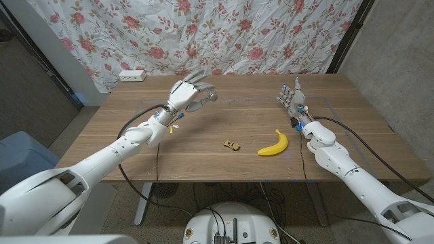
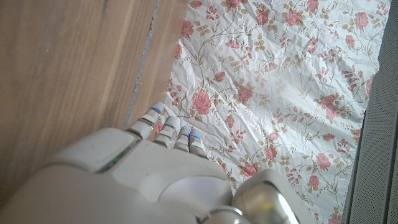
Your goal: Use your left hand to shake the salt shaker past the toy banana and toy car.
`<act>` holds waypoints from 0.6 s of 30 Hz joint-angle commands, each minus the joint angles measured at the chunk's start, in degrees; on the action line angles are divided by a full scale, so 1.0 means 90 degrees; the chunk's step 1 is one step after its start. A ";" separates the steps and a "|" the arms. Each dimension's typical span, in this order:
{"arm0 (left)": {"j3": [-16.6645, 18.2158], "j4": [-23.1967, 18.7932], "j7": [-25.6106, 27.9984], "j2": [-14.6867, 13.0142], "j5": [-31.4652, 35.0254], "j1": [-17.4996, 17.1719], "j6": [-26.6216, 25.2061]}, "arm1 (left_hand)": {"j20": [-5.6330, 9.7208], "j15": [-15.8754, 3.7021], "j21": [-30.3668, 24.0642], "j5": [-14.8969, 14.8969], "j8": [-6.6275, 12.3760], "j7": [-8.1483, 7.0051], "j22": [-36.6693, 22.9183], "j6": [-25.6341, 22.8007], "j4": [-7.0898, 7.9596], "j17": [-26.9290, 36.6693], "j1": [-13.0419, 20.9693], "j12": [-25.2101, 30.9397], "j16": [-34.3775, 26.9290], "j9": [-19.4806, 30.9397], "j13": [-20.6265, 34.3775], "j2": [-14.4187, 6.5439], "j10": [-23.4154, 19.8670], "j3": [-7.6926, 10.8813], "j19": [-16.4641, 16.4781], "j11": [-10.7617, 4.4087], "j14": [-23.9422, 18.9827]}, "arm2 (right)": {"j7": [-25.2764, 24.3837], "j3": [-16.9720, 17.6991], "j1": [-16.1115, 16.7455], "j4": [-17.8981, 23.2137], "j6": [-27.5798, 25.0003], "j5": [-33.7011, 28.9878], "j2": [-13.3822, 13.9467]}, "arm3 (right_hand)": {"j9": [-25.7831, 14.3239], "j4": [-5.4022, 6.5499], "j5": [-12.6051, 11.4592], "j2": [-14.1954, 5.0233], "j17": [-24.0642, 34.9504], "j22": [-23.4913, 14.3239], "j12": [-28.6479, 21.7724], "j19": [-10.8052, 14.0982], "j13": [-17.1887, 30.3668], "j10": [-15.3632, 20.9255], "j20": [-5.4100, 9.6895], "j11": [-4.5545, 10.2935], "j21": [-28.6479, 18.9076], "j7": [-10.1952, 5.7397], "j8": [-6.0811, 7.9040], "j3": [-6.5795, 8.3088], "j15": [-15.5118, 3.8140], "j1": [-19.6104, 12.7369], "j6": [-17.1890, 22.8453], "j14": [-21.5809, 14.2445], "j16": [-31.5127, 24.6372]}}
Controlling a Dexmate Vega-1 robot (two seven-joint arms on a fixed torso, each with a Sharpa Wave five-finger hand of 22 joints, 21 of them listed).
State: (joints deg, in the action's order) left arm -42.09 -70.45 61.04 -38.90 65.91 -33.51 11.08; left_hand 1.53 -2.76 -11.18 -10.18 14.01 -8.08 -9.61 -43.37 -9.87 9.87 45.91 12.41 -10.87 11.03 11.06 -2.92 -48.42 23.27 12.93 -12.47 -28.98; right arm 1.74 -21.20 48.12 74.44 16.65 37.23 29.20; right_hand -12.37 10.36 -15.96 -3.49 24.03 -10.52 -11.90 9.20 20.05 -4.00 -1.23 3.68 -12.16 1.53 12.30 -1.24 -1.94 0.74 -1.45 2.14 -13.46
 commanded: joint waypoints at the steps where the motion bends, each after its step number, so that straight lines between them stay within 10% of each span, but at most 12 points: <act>1: -0.0444 -0.0382 -0.0510 -0.0195 -0.1155 -0.0013 -0.0438 | -0.0044 -0.0960 0.0030 -0.0019 0.0016 -0.0145 -0.0021 -0.0571 0.0071 -0.0005 -0.0066 -0.0003 0.0031 0.0033 0.0011 -0.0040 -0.0081 0.0120 0.0018 -0.0045 -0.0052 | 0.0002 -0.0001 -0.0002 -0.0004 0.0002 0.0001 0.0000 | -0.0023 0.0035 -0.0042 -0.0632 0.0035 -0.0034 -0.0043 0.0045 0.0022 -0.0044 -0.0001 0.0006 -0.0039 0.0057 0.0022 -0.0007 -0.0221 0.0037 -0.0006 0.0039 -0.0026; 18: -0.0069 -0.1120 -0.1293 -0.0079 -0.2521 -0.0648 -0.1065 | -0.0091 -0.0925 0.0050 -0.0009 -0.0060 -0.0073 -0.0024 -0.0474 0.0068 -0.0012 -0.0187 -0.0079 0.0066 0.0029 -0.0002 0.0011 -0.0020 0.0137 -0.0053 -0.0043 -0.0005 | -0.0003 0.0000 0.0003 0.0008 -0.0004 0.0001 0.0003 | -0.0023 0.0035 -0.0043 -0.0633 0.0035 -0.0033 -0.0046 0.0045 0.0022 -0.0039 -0.0001 0.0004 -0.0039 0.0059 0.0019 -0.0006 -0.0214 0.0036 -0.0014 0.0039 -0.0026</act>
State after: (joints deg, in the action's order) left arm -44.55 -76.56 53.71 -39.97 50.87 -36.06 4.80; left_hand 1.05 -2.76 -10.74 -10.17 13.71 -7.96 -9.78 -43.64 -9.96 9.59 45.28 11.97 -10.40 11.10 10.83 -2.32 -48.73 23.36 12.45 -12.58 -28.98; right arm 1.75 -21.21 48.12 74.42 16.66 37.23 29.20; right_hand -12.37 10.36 -15.96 -3.49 24.03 -10.52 -11.90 9.20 20.05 -4.00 -1.23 3.68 -12.15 1.53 12.30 -1.24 -1.94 0.74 -1.45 2.14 -13.46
